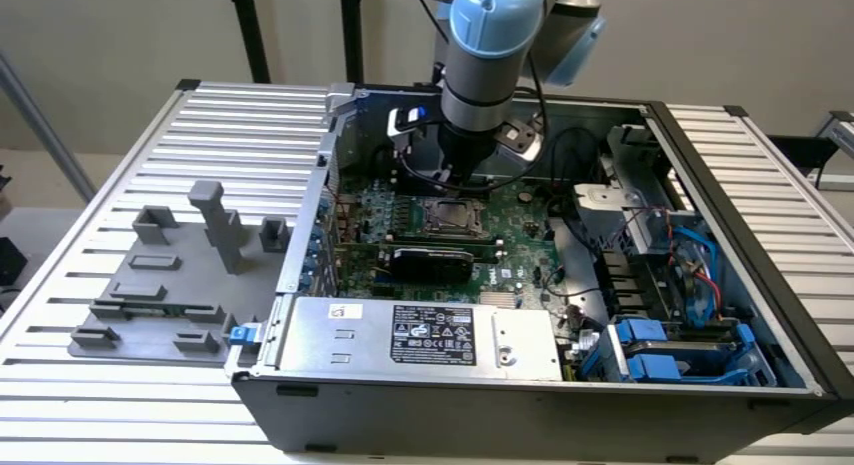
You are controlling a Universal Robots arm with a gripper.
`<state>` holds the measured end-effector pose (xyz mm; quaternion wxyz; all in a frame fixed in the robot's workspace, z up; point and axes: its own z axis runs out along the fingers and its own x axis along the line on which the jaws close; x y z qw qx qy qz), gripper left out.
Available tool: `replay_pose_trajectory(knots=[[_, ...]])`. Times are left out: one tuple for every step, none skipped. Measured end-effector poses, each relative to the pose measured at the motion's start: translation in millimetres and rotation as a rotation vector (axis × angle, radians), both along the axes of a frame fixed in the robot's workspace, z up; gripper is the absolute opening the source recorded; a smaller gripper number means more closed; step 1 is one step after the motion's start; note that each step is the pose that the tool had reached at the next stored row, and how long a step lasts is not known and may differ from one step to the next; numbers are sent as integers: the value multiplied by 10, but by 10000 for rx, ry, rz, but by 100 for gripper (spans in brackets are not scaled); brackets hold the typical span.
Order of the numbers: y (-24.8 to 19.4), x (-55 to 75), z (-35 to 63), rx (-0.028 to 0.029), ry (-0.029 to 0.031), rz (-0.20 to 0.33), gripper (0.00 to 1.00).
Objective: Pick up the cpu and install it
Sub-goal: 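Install the first cpu locking lever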
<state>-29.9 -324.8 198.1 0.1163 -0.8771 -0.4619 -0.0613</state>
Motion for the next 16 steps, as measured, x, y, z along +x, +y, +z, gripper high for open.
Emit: replay_pose_trajectory(knots=[[-1,1,-3,0,0,2,11],[-1,1,-7,0,0,4,11],[-1,2,-11,0,-3,6,11],[-1,2,-14,0,-5,12,11],[-2,3,-16,-1,-7,18,11],[-1,4,-18,-1,-11,23,11],[-1,5,-19,-1,-15,29,11],[-1,7,-20,0,-19,36,11],[-1,9,-22,1,-23,42,11],[-1,11,-23,1,-28,49,11],[-1,14,-23,1,-32,57,11],[-1,19,-23,2,-34,62,11],[-1,25,-24,3,-37,70,11],[-1,31,-24,4,-36,77,11],[-1,37,-24,5,-34,84,11],[-1,42,-23,5,-32,90,11]])
